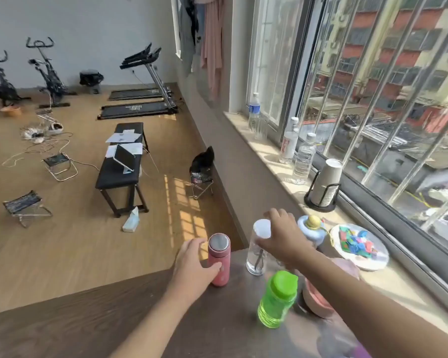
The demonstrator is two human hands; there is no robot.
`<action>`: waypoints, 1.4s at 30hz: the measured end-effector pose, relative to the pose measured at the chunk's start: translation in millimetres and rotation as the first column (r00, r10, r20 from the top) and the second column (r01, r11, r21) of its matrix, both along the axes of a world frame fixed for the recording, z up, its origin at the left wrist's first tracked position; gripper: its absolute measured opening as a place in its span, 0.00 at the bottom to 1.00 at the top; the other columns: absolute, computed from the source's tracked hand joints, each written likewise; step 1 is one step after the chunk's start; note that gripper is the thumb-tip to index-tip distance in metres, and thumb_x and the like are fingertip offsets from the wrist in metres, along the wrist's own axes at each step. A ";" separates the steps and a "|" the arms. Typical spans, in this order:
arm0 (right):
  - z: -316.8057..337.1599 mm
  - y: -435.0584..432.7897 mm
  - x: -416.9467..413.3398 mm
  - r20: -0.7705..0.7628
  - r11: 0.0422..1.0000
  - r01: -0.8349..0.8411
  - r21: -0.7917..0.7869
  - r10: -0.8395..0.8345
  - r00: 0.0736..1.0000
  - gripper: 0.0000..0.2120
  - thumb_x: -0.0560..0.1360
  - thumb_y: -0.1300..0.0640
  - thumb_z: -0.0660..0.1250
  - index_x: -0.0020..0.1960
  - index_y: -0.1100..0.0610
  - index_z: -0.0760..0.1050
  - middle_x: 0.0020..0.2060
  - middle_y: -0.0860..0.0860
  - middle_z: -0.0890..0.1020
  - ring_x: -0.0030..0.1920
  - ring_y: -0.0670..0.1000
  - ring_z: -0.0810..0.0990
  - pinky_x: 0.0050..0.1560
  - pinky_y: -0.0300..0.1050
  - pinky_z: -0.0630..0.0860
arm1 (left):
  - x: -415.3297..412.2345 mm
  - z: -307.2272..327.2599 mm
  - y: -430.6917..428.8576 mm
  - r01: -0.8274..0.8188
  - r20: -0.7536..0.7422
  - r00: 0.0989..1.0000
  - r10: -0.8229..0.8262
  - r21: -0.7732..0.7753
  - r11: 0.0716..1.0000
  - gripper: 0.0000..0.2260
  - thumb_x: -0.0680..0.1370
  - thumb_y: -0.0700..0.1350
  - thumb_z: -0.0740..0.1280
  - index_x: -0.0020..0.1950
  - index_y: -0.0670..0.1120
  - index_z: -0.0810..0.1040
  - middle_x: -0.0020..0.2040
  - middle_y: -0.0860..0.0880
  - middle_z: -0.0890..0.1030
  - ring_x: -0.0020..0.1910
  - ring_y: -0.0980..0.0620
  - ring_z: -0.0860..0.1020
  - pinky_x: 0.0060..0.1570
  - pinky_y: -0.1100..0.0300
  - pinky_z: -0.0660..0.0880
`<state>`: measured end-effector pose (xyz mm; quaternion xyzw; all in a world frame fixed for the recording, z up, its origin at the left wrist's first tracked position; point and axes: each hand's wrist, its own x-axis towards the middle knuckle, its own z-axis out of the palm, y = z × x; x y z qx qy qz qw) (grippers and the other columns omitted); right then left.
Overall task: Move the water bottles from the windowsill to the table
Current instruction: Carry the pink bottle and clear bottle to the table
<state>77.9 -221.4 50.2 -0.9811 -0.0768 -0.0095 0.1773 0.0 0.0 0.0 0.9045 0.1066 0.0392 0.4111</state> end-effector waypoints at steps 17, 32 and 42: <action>-45.9 3.3 21.0 -0.085 0.995 0.061 0.075 -0.055 0.995 0.26 0.65 0.46 0.77 0.49 0.58 0.66 0.47 0.56 0.76 0.53 0.62 0.77 0.43 0.49 0.67 | 27.3 -34.6 -17.0 -0.186 0.048 0.981 0.189 -0.061 0.981 0.22 0.66 0.49 0.81 0.57 0.51 0.81 0.54 0.52 0.84 0.55 0.49 0.79 0.54 0.54 0.76; 15.7 250.1 -111.6 -0.101 0.939 -0.303 0.163 0.321 0.942 0.29 0.66 0.44 0.76 0.58 0.55 0.67 0.50 0.50 0.73 0.47 0.54 0.70 0.45 0.47 0.69 | -218.9 9.9 220.2 -0.513 0.140 0.841 0.523 -0.103 0.852 0.22 0.62 0.47 0.82 0.53 0.57 0.83 0.48 0.61 0.85 0.50 0.59 0.83 0.50 0.60 0.80; 11.3 506.3 -321.3 -0.141 0.687 -0.671 0.277 0.720 0.679 0.29 0.67 0.43 0.75 0.58 0.55 0.67 0.48 0.50 0.73 0.51 0.57 0.76 0.46 0.52 0.76 | -487.5 15.7 377.1 -0.808 0.076 0.575 0.815 -0.104 0.580 0.23 0.62 0.50 0.81 0.53 0.64 0.81 0.49 0.67 0.84 0.51 0.63 0.82 0.52 0.57 0.80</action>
